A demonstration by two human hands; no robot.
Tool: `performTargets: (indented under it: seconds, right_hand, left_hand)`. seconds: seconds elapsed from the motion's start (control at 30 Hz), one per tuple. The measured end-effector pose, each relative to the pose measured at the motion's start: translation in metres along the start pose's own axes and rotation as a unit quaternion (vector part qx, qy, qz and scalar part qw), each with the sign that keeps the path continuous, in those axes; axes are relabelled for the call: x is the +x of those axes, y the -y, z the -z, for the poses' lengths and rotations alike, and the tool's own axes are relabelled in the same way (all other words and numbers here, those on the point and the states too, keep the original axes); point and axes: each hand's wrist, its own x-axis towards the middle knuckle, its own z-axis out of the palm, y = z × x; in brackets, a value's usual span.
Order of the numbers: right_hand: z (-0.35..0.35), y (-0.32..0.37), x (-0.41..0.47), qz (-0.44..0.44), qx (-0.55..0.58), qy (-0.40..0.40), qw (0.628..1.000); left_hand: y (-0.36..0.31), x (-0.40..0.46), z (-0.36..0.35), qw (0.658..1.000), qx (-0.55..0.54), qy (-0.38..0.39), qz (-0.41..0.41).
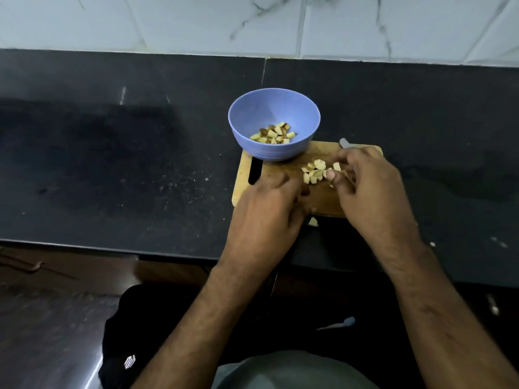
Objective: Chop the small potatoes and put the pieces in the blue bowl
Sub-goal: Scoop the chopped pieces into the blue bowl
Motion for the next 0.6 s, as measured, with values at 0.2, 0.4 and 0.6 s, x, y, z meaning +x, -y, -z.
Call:
performTargets:
  seconds: [0.2, 0.4, 0.6]
  right_hand:
    - [-0.008, -0.004, 0.006, 0.013, -0.044, 0.088, 0.995]
    - [-0.022, -0.004, 0.012, 0.041, 0.001, 0.127, 0.991]
    - [-0.025, -0.007, 0.011, 0.116, -0.006, 0.165, 0.979]
  left_hand:
    - [-0.011, -0.004, -0.014, 0.997, 0.043, 0.066, -0.021]
    - [-0.009, -0.006, -0.011, 0.993, 0.02, 0.099, -0.068]
    - [0.003, -0.003, -0.019, 0.994, -0.086, 0.058, -0.03]
